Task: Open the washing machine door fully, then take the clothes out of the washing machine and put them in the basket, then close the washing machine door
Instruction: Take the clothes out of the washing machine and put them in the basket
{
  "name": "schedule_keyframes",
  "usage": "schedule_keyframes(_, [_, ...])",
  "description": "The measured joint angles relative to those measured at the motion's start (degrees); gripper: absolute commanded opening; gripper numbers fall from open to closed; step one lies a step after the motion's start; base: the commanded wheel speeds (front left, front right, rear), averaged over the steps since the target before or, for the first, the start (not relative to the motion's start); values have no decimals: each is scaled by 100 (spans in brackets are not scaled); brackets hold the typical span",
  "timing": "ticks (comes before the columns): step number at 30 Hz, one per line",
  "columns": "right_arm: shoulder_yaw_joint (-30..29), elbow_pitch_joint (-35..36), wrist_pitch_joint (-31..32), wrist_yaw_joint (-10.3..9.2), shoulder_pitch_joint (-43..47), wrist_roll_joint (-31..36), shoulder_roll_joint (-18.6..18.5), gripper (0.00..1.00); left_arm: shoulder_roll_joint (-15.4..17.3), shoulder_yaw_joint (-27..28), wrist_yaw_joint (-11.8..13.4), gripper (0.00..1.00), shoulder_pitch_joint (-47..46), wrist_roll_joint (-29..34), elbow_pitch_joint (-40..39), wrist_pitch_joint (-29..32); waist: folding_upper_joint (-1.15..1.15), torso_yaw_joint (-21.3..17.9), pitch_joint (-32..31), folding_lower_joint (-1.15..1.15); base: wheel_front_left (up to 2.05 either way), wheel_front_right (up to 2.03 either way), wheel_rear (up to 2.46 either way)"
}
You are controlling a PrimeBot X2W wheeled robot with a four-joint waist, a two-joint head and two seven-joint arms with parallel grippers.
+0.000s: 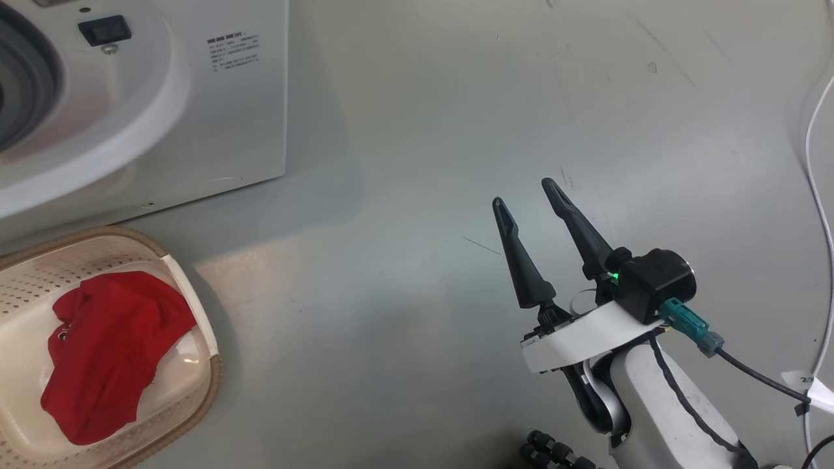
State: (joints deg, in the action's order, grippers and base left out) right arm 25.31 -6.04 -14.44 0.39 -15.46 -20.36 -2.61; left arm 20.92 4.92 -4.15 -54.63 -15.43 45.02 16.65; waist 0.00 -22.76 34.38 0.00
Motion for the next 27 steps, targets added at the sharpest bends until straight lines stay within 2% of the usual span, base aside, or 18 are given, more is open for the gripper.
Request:
schedule_keyframes(13, [-100, -176, 0, -4, -49, 59, -2, 100, -211, -30, -97, 0, 76, -19, 321, -928, 0, 197, -384, 0, 0, 0, 0])
schedule_keyframes(27, [-266, -394, 0, 14, 76, 141, -8, 100, -482, -116, -194, 0, 677, -71, 594, -1747, 0, 432, -1066, 0, 0, 0, 0])
